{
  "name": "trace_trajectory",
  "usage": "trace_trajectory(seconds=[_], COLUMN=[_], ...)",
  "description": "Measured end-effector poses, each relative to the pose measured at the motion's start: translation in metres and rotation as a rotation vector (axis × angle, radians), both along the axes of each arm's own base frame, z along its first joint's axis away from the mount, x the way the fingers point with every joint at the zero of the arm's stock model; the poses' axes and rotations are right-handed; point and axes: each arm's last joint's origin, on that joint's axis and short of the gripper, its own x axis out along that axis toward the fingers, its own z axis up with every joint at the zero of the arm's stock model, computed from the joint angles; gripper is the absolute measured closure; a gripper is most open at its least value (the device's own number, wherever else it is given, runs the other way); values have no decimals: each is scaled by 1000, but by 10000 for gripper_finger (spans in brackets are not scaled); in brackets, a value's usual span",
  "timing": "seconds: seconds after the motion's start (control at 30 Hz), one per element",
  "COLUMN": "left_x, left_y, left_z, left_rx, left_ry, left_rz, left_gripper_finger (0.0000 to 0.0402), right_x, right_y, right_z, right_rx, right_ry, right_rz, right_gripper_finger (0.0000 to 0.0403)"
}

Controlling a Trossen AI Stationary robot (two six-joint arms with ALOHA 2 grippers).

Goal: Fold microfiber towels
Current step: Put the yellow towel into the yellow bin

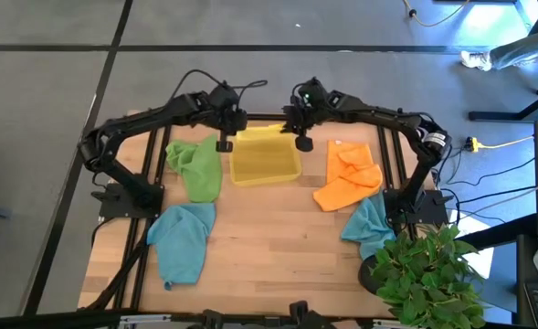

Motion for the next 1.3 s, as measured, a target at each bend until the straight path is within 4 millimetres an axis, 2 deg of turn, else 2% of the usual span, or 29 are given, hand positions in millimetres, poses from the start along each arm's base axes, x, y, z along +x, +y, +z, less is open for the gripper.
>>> trace_trajectory(seconds=[0.13, 0.43, 0.53, 0.7, 1.0, 1.13, 1.3], left_x=[5, 7, 9, 11, 11, 11, 11], left_y=[-13, -42, -50, -60, -65, -67, -67], left_z=[-13, -59, -68, -78, -91, -91, -91], left_rx=[-43, -132, -140, -172, -208, -267, -283], left_ry=[32, 93, 83, 64, 22, -1, -5], left_rz=[-40, -67, -76, -121, -131, -160, -138], left_gripper_finger=[401, 401, 401, 401, 401, 390, 341], right_x=[6, 30, 34, 38, 35, 33, 32], right_y=[10, 30, 37, 46, 48, 50, 51], right_z=[-12, -61, -68, -71, -75, -75, -76], right_rx=[48, 158, 169, 161, 180, 232, 243], right_ry=[52, 178, 203, 228, 282, 280, 289], right_rz=[40, 126, 144, 153, 144, 171, 178], right_gripper_finger=[398, 398, 398, 398, 393, 364, 310])
